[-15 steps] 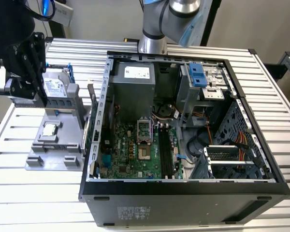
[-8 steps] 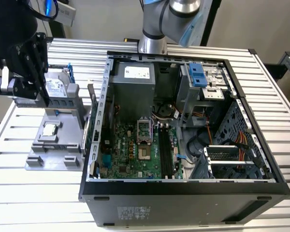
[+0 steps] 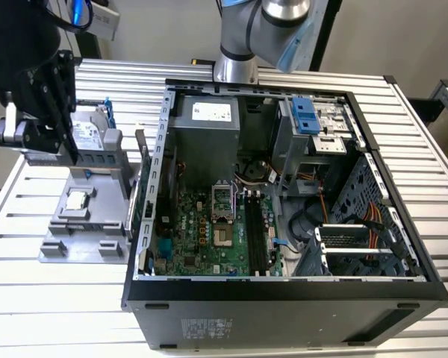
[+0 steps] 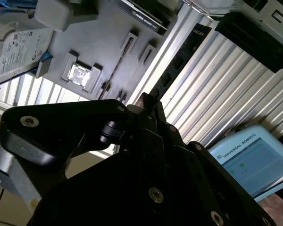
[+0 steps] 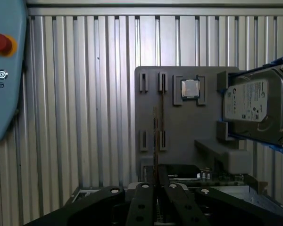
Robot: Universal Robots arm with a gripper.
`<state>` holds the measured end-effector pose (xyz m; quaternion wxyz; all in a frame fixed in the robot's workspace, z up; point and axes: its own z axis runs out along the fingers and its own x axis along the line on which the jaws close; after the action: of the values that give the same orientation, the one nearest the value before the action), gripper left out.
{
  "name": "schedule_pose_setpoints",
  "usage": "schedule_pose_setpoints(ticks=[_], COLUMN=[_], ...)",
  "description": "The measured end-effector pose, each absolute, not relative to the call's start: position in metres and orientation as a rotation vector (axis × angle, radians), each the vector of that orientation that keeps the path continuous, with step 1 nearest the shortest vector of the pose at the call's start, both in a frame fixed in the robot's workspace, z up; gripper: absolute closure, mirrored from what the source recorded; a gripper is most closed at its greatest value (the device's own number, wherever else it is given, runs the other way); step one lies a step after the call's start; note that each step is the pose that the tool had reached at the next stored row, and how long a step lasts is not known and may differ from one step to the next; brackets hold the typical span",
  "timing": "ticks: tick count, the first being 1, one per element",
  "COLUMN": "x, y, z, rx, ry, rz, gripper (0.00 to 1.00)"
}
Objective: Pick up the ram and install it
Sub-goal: 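Pick up the ram and move it above insertion slot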
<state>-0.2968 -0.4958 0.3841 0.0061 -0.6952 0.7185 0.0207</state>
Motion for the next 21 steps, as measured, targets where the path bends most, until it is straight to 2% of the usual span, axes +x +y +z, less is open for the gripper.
schedule_pose_setpoints(ticks=[21], x=[-0.2869], y=[-0.4958], z=[0.3841], rx=[-2.176], ry=[2.248], rz=[0.065], gripper=[1.0])
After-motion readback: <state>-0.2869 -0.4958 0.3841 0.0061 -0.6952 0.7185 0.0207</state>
